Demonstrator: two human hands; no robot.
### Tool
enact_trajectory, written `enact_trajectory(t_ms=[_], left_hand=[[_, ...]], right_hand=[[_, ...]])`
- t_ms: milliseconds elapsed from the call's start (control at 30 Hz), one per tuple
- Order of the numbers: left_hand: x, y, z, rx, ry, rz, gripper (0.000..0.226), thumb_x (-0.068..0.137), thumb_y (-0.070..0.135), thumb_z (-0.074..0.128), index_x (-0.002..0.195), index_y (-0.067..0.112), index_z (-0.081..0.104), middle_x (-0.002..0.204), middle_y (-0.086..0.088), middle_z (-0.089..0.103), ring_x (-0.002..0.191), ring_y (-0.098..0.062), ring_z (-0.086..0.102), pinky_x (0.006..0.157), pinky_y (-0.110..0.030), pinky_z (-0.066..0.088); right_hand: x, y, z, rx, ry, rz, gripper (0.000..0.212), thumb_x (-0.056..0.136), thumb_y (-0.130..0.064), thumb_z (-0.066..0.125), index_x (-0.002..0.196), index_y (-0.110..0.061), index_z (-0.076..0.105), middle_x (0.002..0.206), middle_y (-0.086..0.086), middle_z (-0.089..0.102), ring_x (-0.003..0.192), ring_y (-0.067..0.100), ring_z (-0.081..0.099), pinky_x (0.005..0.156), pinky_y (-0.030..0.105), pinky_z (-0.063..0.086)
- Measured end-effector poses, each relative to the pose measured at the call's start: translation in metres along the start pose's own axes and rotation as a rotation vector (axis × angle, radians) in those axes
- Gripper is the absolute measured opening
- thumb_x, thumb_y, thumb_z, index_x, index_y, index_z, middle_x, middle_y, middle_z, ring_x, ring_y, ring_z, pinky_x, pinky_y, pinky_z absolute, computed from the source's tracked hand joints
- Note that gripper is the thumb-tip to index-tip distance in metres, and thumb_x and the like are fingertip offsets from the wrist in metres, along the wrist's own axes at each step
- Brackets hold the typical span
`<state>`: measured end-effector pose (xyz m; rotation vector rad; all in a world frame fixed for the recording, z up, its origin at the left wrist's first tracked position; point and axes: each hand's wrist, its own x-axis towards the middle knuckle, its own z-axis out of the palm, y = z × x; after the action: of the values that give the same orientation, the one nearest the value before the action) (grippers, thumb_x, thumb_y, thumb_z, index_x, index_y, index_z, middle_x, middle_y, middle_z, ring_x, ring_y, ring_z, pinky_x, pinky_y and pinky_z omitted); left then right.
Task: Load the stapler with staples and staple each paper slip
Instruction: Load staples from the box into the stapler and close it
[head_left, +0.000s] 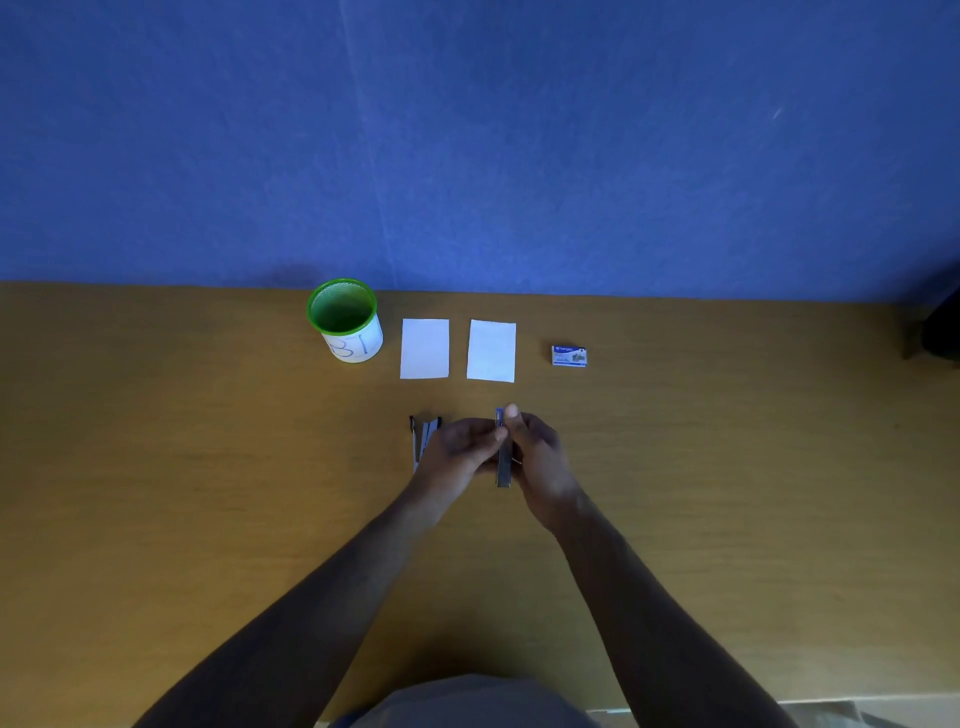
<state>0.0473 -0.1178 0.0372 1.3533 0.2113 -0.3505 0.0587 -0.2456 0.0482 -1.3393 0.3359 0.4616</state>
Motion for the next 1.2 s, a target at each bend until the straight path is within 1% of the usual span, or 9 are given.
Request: enact_trajectory(t_ms=[67,200,267,433,633,800,900,1033,1200], left_hand=[[0.002,-0.003,-0.001,0.043,0.023,0.005,0.021,0.089,0.009,0.066,0.108,0.002,0.068,0.098,-0.014,0.074,0.094,-0.025,0.071,0.08,-0.034,0.059],[0.005,-0.006,0.0,0.114,0.039,0.024,0.02,0.084,0.002,0.07,0.103,0.009,0.068,0.097,-0.009,0.074,0.092,-0.021,0.071,0.083,-0.034,0.058],[0.008,-0.009,0.001,0.132,0.043,0.024,0.021,0.084,0.002,0.07,0.104,0.008,0.068,0.097,-0.01,0.073,0.091,-0.019,0.071,0.083,-0.032,0.058],[0.017,-0.014,0.0,0.149,0.062,0.025,0.023,0.083,0.0,0.07,0.106,0.003,0.067,0.094,-0.01,0.072,0.088,-0.017,0.07,0.082,-0.031,0.057],[0.028,-0.018,-0.002,0.196,0.076,0.016,0.021,0.083,0.007,0.073,0.094,0.024,0.07,0.089,0.0,0.074,0.087,-0.017,0.071,0.08,-0.034,0.057],[0.03,-0.017,-0.001,0.236,0.093,0.023,0.024,0.082,0.014,0.074,0.087,0.037,0.071,0.086,0.008,0.075,0.085,-0.011,0.071,0.072,-0.023,0.055],[0.033,-0.017,0.0,0.276,0.098,0.037,0.031,0.082,0.015,0.074,0.085,0.046,0.071,0.087,0.014,0.074,0.086,-0.006,0.07,0.072,-0.02,0.055],[0.035,-0.018,0.001,0.307,0.129,0.03,0.026,0.083,0.014,0.074,0.088,0.039,0.068,0.083,0.015,0.074,0.082,-0.003,0.07,0.07,-0.018,0.054],[0.038,-0.009,-0.002,0.341,0.077,0.024,0.021,0.083,0.015,0.073,0.085,0.036,0.07,0.081,0.017,0.074,0.08,0.0,0.069,0.067,-0.011,0.051]], right_hand=[[0.001,-0.002,0.002,0.026,0.033,0.014,0.04,0.099,-0.035,0.055,0.101,0.005,0.061,0.092,0.022,0.068,0.094,0.034,0.065,0.083,0.046,0.053],[0.005,-0.001,0.005,0.011,0.086,0.021,0.049,0.102,-0.028,0.051,0.113,0.019,0.054,0.114,0.043,0.059,0.107,0.047,0.062,0.094,0.056,0.048],[0.006,0.0,0.006,0.003,0.101,0.025,0.048,0.102,-0.028,0.05,0.113,0.019,0.054,0.113,0.042,0.061,0.111,0.051,0.06,0.094,0.056,0.048],[0.012,0.0,0.007,0.007,0.12,0.025,0.043,0.102,-0.027,0.05,0.108,0.015,0.057,0.098,0.028,0.063,0.098,0.037,0.062,0.086,0.048,0.048],[0.02,0.0,0.005,0.008,0.106,0.015,0.044,0.104,-0.026,0.047,0.099,0.015,0.061,0.094,0.03,0.062,0.092,0.036,0.059,0.08,0.045,0.045],[0.028,0.004,0.004,-0.001,0.151,0.025,0.045,0.104,-0.026,0.047,0.103,0.018,0.059,0.096,0.03,0.062,0.092,0.035,0.06,0.08,0.045,0.046],[0.034,0.007,0.005,0.013,0.192,0.035,0.038,0.103,-0.025,0.05,0.101,0.011,0.06,0.094,0.025,0.062,0.093,0.033,0.061,0.081,0.045,0.047],[0.039,0.01,0.004,0.036,0.206,0.051,0.03,0.102,-0.027,0.052,0.089,-0.001,0.062,0.088,0.019,0.062,0.09,0.031,0.061,0.08,0.043,0.048],[0.04,0.011,-0.001,0.087,0.14,0.043,0.043,0.102,-0.032,0.05,0.093,0.009,0.059,0.084,0.021,0.054,0.082,0.032,0.053,0.076,0.044,0.044]])
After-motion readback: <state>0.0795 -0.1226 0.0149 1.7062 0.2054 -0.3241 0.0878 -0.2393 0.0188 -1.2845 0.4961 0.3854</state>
